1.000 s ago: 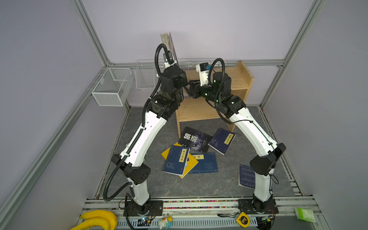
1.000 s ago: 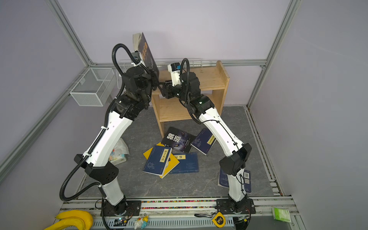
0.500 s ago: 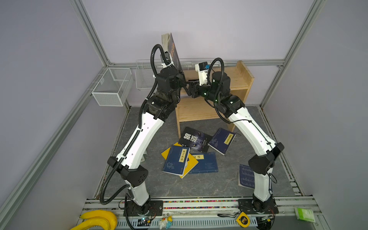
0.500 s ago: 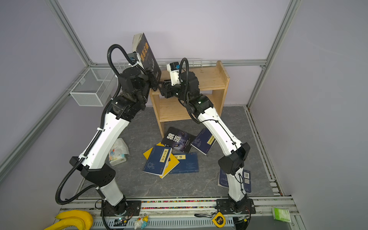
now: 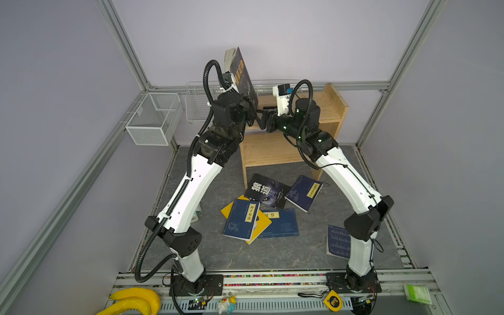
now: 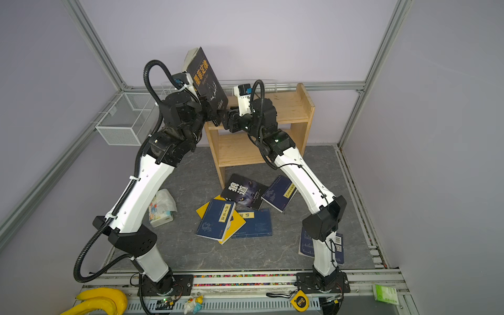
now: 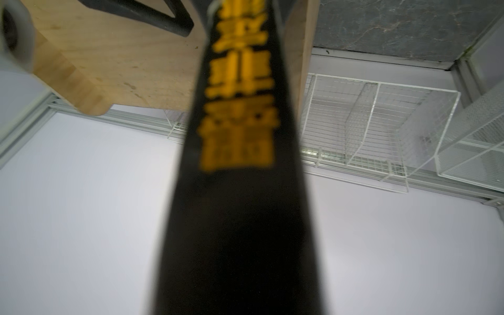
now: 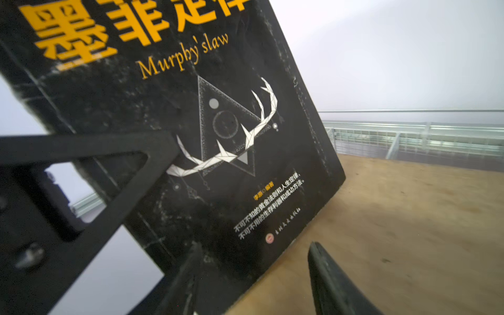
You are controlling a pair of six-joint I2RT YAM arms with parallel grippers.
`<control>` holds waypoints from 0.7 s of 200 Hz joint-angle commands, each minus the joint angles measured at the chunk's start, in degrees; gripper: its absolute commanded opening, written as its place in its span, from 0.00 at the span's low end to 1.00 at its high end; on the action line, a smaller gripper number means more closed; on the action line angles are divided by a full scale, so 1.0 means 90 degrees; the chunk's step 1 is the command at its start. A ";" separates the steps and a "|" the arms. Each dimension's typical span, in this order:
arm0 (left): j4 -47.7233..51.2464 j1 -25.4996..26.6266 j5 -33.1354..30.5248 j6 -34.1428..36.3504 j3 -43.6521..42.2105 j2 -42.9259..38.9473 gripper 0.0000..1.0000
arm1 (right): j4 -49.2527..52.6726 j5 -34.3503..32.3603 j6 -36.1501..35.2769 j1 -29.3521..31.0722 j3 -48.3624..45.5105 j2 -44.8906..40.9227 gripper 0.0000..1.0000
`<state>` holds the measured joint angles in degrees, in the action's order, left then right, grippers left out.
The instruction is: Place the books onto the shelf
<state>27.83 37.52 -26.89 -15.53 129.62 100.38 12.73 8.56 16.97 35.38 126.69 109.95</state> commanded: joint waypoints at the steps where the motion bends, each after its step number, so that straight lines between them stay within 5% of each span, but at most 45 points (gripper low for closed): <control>1: -0.0643 0.0011 0.0594 -0.0838 -0.0060 -0.0389 0.00 | 0.0361 -0.0315 0.0211 -0.0303 -0.0976 -0.0665 0.72; 35: -0.1895 0.0052 0.0547 -0.1930 -0.0916 -0.0642 0.00 | 0.0022 -0.0724 0.0149 -0.0566 -0.2010 -0.1685 0.78; 63: -0.3072 0.0453 -0.0227 -0.2144 -0.1573 -0.0689 0.00 | 0.0070 -0.0754 0.0192 -0.0817 -0.2225 -0.1941 0.78; 140: -0.4962 0.1146 -0.1539 -0.2566 -0.2208 -0.0258 0.00 | 0.0242 -0.0764 0.0108 -0.0969 -0.1468 -0.1498 0.78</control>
<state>-3.95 46.70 -34.50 -36.25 111.87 98.00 14.92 2.33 18.39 27.31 110.52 94.63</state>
